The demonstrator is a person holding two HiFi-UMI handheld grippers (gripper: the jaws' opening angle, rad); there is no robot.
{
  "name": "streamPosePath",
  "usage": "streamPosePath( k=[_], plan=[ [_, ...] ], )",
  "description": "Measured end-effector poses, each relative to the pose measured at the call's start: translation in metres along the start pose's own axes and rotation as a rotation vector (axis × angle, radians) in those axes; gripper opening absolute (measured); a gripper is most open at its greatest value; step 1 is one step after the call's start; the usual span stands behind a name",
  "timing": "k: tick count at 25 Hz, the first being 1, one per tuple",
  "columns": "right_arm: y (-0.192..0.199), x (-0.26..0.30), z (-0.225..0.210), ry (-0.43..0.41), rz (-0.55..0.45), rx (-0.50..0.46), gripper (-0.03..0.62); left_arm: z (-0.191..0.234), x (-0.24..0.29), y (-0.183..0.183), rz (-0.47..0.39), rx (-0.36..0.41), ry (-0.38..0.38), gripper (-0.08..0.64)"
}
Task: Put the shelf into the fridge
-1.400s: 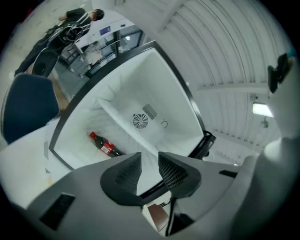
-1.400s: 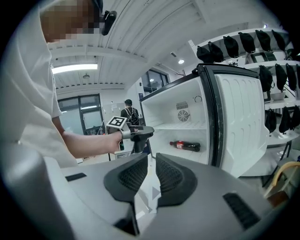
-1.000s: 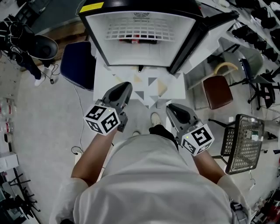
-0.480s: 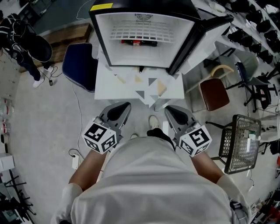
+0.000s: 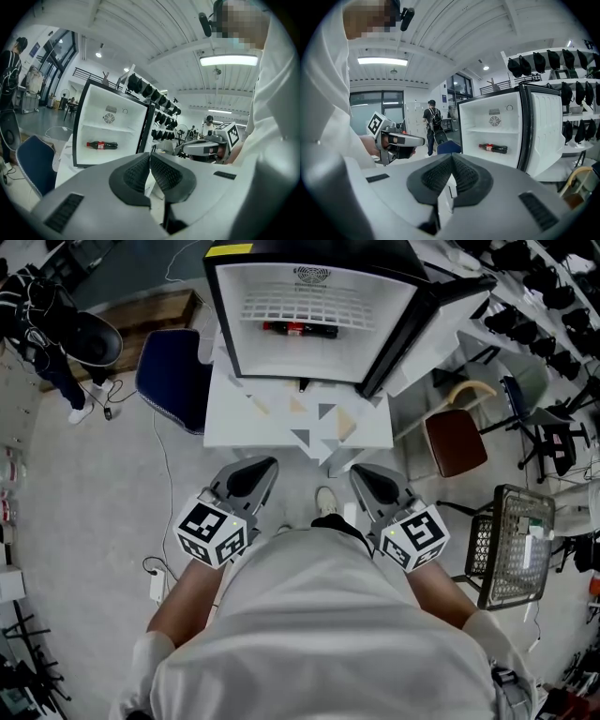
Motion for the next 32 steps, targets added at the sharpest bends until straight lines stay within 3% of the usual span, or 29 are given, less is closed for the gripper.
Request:
streamPosePath(
  k=[32],
  plan=[
    [0.012, -0.015, 0.033, -0.002, 0.021, -0.023, 0.008, -0.02, -0.027, 0.016, 0.003, -0.008, 0.02, 0.023]
  ],
)
Point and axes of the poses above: the fingertips, and each gripper's own axes: x forward along the fingers, z to its left, y out of its underside, the point moved 1 cm from there along -x, backward along the fingers, and after that the axes turned 14 degrees about y, right-handed, at the moved point
